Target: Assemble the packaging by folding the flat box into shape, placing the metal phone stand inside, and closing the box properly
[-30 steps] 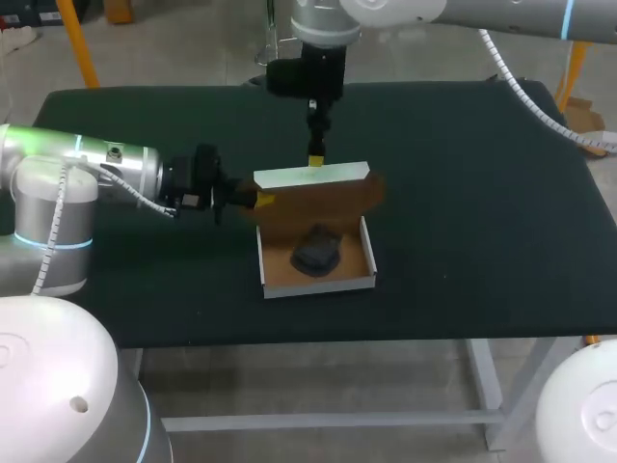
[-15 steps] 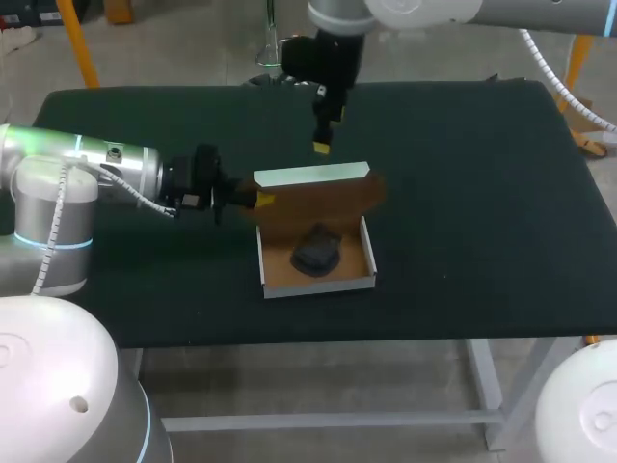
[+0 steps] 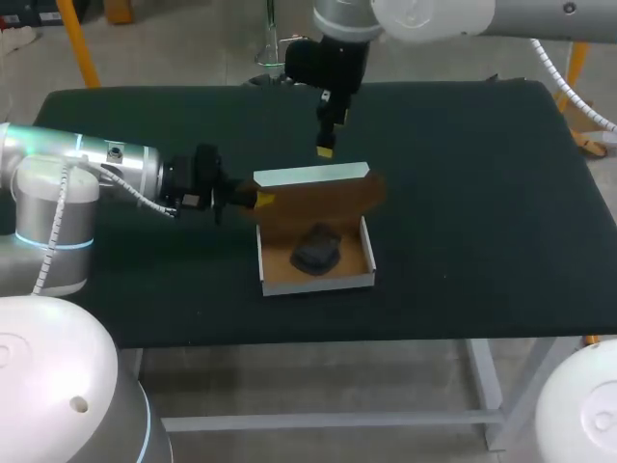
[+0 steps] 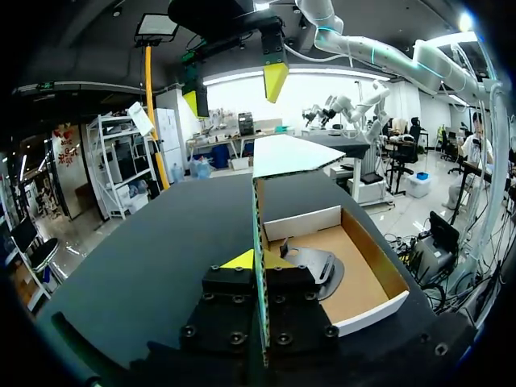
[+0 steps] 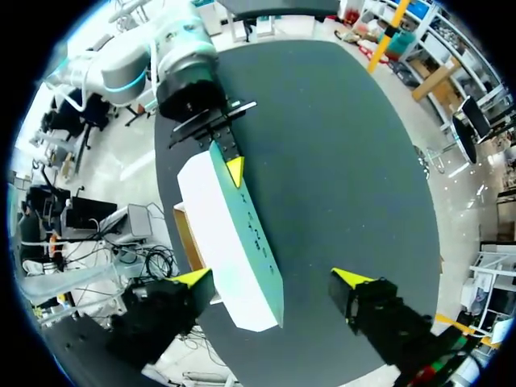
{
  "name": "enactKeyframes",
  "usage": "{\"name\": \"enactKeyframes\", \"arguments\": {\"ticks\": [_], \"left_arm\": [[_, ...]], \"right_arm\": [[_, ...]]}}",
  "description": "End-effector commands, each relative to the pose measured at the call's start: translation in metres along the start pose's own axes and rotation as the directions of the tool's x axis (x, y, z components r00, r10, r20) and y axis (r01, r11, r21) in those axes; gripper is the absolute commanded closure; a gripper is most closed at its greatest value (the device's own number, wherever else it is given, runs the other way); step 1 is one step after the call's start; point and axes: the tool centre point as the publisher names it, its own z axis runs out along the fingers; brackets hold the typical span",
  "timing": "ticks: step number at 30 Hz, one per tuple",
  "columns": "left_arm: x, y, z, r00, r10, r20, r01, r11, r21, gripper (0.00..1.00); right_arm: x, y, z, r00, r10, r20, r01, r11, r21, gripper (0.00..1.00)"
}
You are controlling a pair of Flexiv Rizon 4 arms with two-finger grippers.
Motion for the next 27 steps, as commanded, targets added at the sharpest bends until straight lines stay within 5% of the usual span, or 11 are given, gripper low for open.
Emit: {"name": "enactKeyframes", "arguments": {"ticks": [1,10,17,27], "left_arm": [[0.004,-0.001,0.002,0.999,0.034,0.035,-0.034,0.999,0.003,1.0],[0.012,-0.002,0.003,0.986,0.145,0.081,-0.145,0.989,-0.007,1.0],[0.018,0.002,0.003,0.973,0.206,0.109,-0.205,0.979,-0.014,1.0],[0.023,0.004,0.002,0.955,0.278,0.103,-0.278,0.96,-0.019,1.0]], "right_arm": [[-0.004,0.003,-0.001,0.998,0.068,-0.015,-0.067,0.997,0.025,0.0],[-0.004,-0.007,-0.004,0.965,0.258,-0.058,-0.255,0.966,0.044,0.0],[-0.002,-0.024,-0.005,0.876,0.462,-0.135,-0.461,0.886,0.041,0.0],[0.002,-0.03,-0.003,0.854,0.489,-0.177,-0.495,0.869,0.014,0.0]]}}
